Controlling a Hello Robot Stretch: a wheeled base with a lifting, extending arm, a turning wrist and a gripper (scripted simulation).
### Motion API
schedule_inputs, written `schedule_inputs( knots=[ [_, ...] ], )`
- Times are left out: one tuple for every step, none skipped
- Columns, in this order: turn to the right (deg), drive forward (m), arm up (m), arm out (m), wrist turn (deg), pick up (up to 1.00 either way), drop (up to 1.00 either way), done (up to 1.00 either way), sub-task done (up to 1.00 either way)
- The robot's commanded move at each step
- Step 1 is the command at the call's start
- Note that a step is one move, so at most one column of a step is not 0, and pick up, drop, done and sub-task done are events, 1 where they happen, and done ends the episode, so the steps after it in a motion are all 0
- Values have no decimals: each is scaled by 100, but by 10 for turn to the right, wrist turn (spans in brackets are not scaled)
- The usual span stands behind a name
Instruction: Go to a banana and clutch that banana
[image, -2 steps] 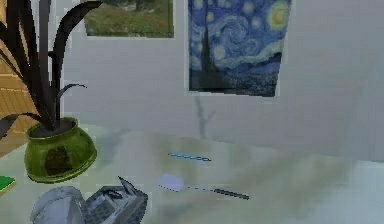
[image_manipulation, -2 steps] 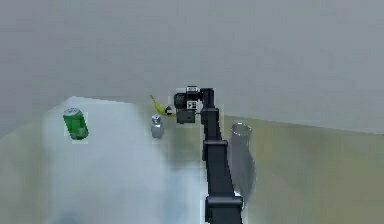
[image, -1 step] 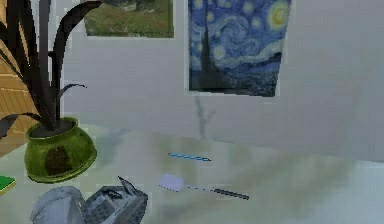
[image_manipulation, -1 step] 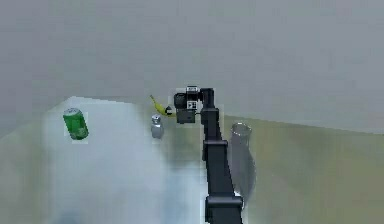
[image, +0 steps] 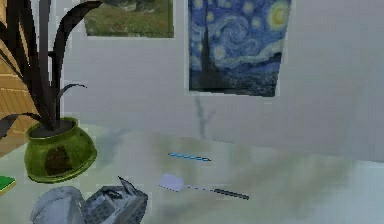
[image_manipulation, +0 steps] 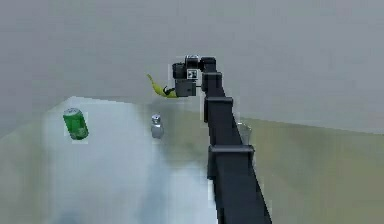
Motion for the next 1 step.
schedule_inputs(
  knots=[
    [0,0,0,0,0,0,0,100,0]
  ],
)
